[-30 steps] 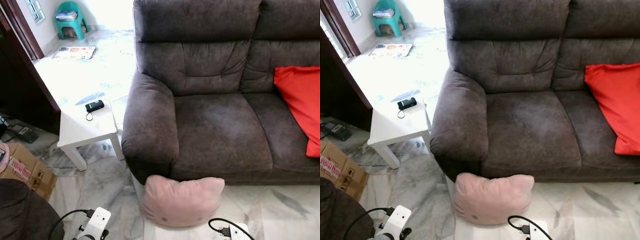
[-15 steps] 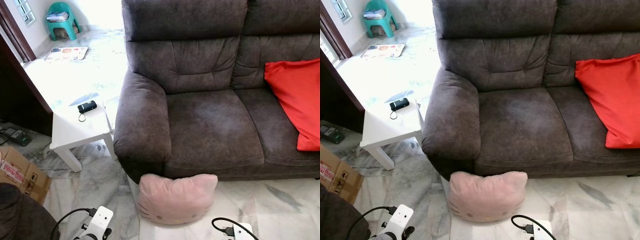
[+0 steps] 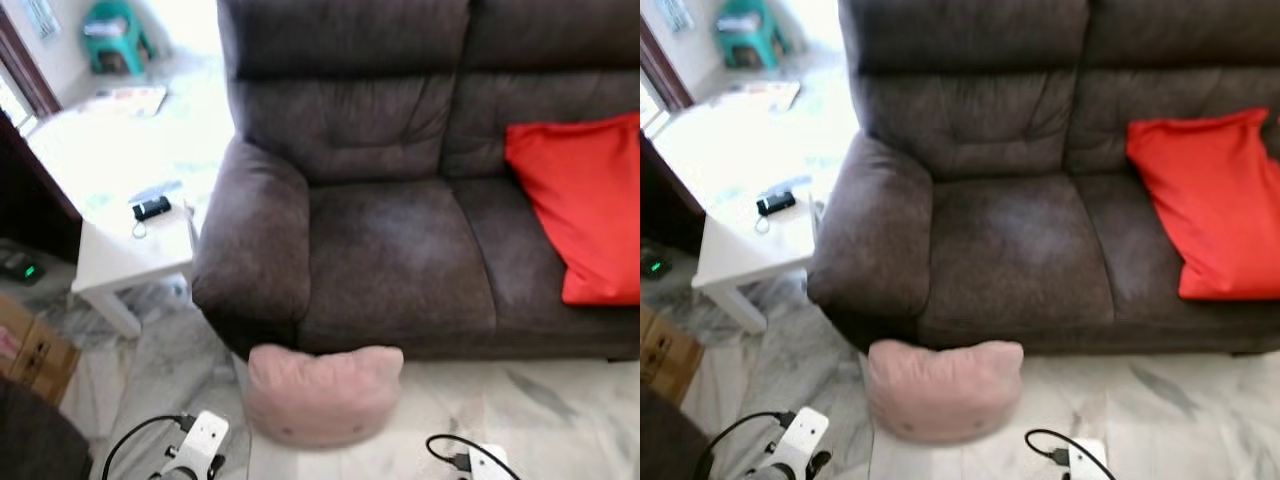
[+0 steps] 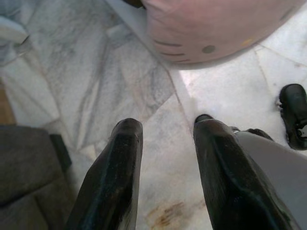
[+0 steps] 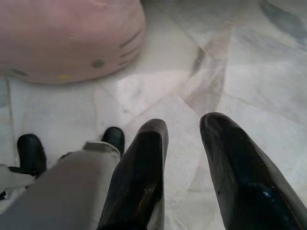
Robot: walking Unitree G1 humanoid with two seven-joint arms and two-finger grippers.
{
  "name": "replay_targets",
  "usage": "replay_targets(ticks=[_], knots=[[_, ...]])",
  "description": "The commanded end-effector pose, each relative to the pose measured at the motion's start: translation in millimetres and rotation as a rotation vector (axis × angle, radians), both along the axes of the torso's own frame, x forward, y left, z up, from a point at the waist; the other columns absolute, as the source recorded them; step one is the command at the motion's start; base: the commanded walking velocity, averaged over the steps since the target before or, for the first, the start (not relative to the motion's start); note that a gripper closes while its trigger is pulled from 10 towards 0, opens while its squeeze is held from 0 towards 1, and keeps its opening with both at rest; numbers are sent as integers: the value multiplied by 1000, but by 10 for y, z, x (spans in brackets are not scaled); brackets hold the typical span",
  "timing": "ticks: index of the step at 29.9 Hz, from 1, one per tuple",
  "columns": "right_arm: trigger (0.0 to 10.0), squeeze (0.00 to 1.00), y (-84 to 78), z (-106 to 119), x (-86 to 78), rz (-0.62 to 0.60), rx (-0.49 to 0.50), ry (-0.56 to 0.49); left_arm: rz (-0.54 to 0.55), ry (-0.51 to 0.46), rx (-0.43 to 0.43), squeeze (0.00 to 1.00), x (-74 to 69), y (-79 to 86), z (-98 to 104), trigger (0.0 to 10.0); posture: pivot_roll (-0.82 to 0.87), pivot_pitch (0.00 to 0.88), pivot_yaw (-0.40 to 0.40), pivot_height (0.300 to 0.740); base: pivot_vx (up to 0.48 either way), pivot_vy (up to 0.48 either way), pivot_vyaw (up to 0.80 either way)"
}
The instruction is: Move the pillow to the sofa from floor
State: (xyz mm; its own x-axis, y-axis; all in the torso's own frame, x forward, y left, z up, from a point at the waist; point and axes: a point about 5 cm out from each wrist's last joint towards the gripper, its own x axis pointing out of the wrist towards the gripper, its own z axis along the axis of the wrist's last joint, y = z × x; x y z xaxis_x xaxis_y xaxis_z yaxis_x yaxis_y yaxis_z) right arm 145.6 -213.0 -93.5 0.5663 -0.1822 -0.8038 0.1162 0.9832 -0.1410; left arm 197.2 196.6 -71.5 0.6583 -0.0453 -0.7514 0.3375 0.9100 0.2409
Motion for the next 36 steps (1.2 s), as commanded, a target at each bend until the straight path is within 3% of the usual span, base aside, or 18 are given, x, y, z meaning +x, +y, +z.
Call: replay_targets(ticks=[1,8,31,36], knots=[[10000,0,45,-8,-1,4,9,-2,22,16,9,0,-45,54,-19,10000,-11,63,37,740,0,0,0],[10000,0,46,2,19,4,12,-14,47,2,-8,0,-46,54,-16,10000,-11,62,37,740,0,0,0],[10000,0,20,-4,-7,6,15,-6,49,-7,-8,0,-43,56,-11,10000,-12,63,36,740,316,0,0],[10000,0,31,1,12,9,16,-9,36,-12,-6,0,-37,52,-6,10000,-11,63,36,740,0,0,0]])
